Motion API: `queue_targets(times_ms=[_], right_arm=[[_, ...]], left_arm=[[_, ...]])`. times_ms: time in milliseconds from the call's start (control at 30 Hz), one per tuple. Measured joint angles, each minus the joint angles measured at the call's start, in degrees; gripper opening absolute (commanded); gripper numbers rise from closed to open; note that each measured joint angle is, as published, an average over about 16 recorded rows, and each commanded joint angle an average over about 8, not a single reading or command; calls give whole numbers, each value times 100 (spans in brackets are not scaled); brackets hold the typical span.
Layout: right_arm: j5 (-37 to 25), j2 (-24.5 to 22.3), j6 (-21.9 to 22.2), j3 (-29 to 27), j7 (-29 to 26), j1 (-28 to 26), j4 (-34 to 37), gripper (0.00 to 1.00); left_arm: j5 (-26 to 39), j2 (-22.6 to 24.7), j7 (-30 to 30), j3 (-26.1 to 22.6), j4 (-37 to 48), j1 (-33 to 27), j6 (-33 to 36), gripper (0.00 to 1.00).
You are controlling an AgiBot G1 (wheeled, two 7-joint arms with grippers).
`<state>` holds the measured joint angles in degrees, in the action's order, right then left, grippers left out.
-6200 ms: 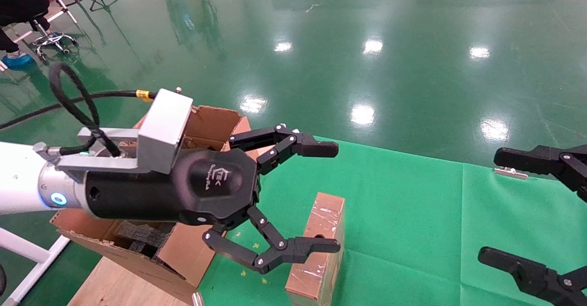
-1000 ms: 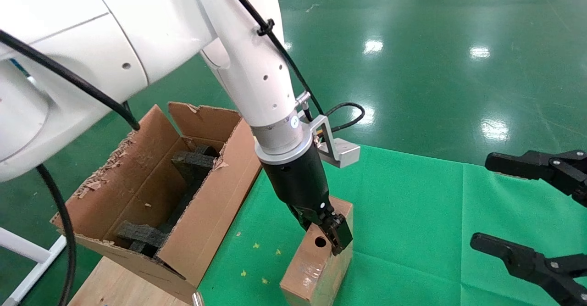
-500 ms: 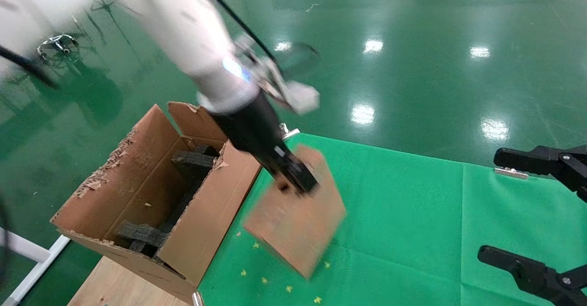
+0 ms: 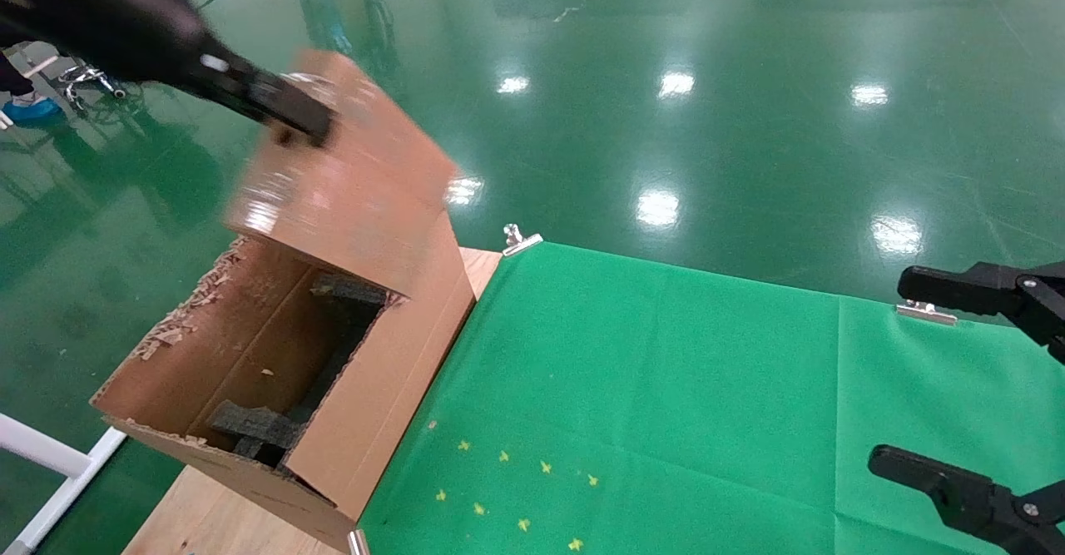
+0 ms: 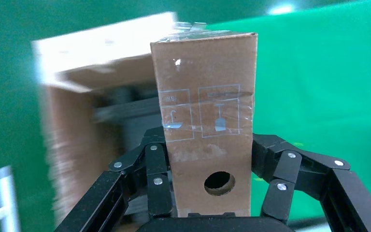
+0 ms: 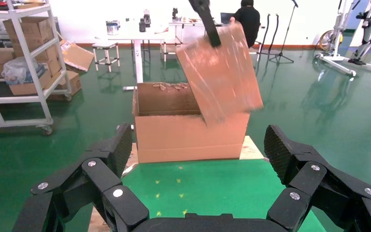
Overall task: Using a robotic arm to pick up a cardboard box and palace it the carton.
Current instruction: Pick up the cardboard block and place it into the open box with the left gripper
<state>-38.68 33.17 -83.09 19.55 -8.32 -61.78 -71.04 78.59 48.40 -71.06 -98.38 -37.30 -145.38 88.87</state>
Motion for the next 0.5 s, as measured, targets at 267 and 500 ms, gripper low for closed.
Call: queue_targets(times_ms=[267,500], right_arm=[[0,0,0,0,0,0,0,100],[0,0,0,0,0,0,0,100]], left_arm=[[267,-506,871,-173,654,164,-213,0],[157,-693,1754,-194,1310,814,-615,0]])
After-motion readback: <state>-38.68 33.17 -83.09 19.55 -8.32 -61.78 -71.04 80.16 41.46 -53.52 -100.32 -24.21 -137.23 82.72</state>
